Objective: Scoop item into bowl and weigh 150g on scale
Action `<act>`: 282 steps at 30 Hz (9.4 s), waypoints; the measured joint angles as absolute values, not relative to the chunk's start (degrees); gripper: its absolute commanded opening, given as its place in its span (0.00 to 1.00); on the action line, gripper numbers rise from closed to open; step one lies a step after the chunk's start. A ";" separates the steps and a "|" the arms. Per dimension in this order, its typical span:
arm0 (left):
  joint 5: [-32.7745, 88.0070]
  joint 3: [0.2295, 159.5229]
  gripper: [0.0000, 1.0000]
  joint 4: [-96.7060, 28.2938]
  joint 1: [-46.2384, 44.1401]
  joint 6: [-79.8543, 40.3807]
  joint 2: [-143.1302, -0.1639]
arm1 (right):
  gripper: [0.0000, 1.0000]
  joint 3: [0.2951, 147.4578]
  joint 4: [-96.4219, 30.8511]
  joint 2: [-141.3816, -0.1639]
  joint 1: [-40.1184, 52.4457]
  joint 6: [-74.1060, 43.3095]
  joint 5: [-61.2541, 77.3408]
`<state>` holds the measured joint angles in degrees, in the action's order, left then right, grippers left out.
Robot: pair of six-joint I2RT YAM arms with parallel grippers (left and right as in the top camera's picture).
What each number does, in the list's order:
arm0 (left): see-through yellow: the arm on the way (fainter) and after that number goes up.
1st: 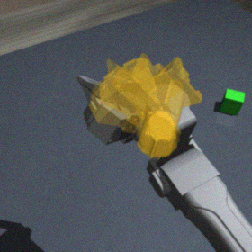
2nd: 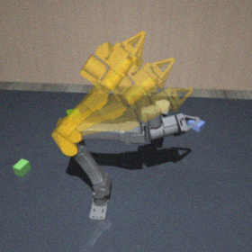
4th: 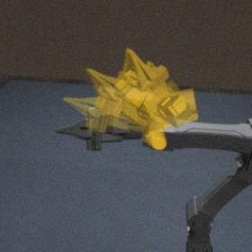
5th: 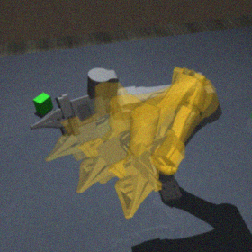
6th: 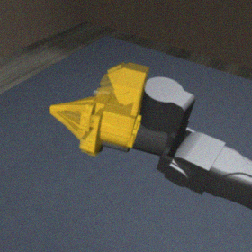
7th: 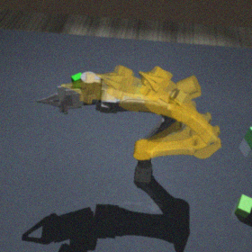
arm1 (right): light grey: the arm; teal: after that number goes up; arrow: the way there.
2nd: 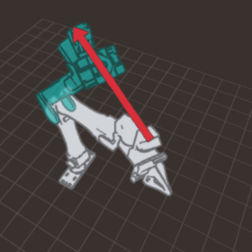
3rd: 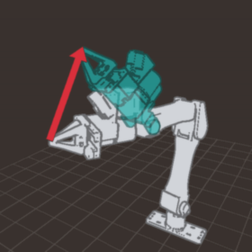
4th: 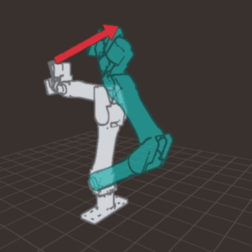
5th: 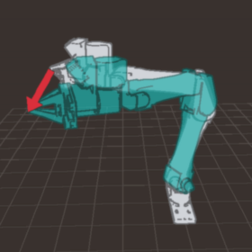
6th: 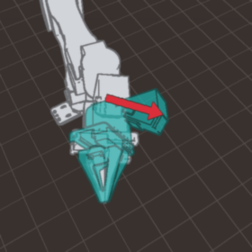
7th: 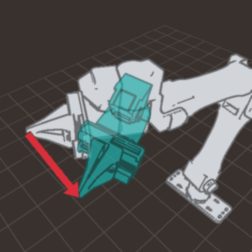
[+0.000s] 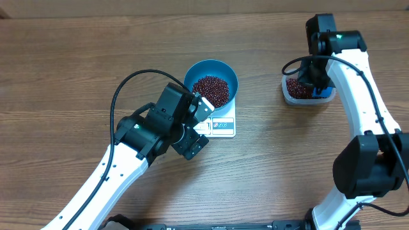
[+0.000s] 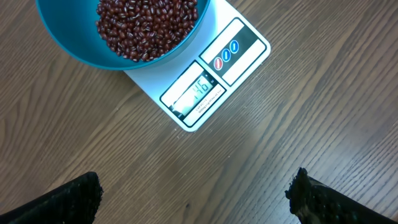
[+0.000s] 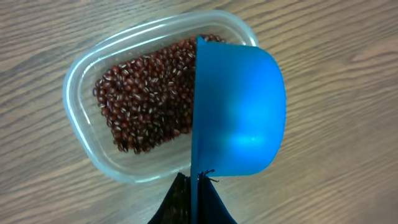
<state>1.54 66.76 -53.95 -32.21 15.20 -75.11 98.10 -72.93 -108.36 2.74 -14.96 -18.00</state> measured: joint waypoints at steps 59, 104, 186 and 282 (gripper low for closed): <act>1.54 66.76 0.99 -53.98 -32.21 15.20 -75.11 | 0.04 90.54 -62.41 -108.36 -3.75 -8.23 8.21; 1.54 66.76 0.99 -53.95 -32.21 15.20 -75.11 | 0.04 96.44 -69.78 -97.32 -14.15 -0.03 23.57; 1.54 66.76 1.00 -53.95 -32.21 15.20 -75.11 | 0.04 96.44 -60.10 -97.30 23.07 5.21 11.46; 1.54 66.76 1.00 -53.98 -32.21 15.20 -75.11 | 0.04 96.44 -59.61 -97.34 23.40 3.90 8.78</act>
<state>1.54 66.76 -53.98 -32.21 15.20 -75.11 96.44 -59.61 -97.34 23.40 3.90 8.78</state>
